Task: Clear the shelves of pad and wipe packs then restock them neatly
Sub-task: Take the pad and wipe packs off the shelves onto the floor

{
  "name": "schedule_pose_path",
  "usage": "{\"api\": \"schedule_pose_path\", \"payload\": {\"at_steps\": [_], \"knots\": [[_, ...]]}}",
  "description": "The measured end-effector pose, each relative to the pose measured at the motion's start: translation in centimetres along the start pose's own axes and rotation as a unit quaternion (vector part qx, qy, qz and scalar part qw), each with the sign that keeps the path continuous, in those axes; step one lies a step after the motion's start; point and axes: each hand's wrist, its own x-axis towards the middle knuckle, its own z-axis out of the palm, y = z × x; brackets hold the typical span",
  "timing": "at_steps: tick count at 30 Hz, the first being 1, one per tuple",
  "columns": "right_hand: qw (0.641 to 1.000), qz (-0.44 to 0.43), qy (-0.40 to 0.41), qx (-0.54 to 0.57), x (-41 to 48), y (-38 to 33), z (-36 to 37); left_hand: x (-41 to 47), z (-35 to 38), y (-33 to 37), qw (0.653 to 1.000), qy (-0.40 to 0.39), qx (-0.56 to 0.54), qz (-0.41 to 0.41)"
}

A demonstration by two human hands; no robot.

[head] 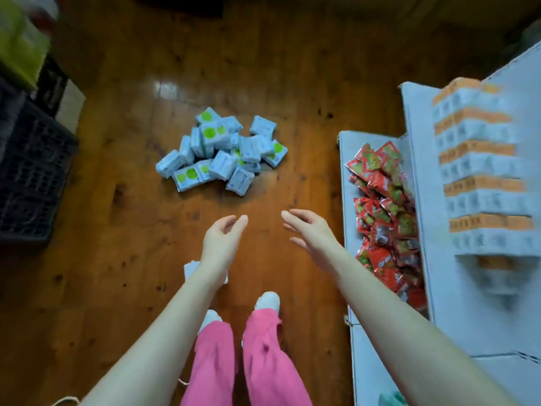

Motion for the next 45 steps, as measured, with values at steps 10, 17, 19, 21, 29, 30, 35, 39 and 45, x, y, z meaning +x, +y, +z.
{"api": "schedule_pose_path", "payload": {"at_steps": [10,17,19,21,29,30,35,39,45], "knots": [[0.959,-0.173,0.188,0.121,-16.8,-9.9,-21.9,-13.9,16.8,17.4,0.963,-0.207,-0.024,0.168],[0.921,-0.220,0.303,0.105,-23.8,-9.5,-36.8,-22.6,30.3,22.7,0.916,-0.328,0.011,0.230],[0.905,-0.219,0.345,0.117,-24.6,-8.8,-40.0,-23.9,32.8,23.6,0.908,-0.343,0.024,0.239],[0.891,-0.215,0.387,0.100,-24.8,-8.3,-42.6,-24.5,34.8,24.4,0.904,-0.352,0.031,0.241],[0.847,-0.106,0.485,-0.191,-20.4,-10.4,-48.5,-24.2,39.8,27.3,0.890,-0.376,0.074,0.247],[0.846,-0.083,0.481,-0.216,-19.6,-10.8,-48.7,-23.8,40.3,27.9,0.888,-0.378,0.080,0.249],[0.830,0.009,0.476,-0.289,-17.1,-11.7,-49.1,-21.0,43.2,30.8,0.878,-0.387,0.108,0.259],[0.848,-0.038,0.515,-0.119,-17.2,-12.2,-49.3,-19.8,45.7,33.3,0.869,-0.430,0.128,0.206],[0.860,-0.187,0.471,0.060,-20.3,-13.5,-49.0,-20.5,49.4,35.4,0.815,-0.533,0.009,0.228]]}}
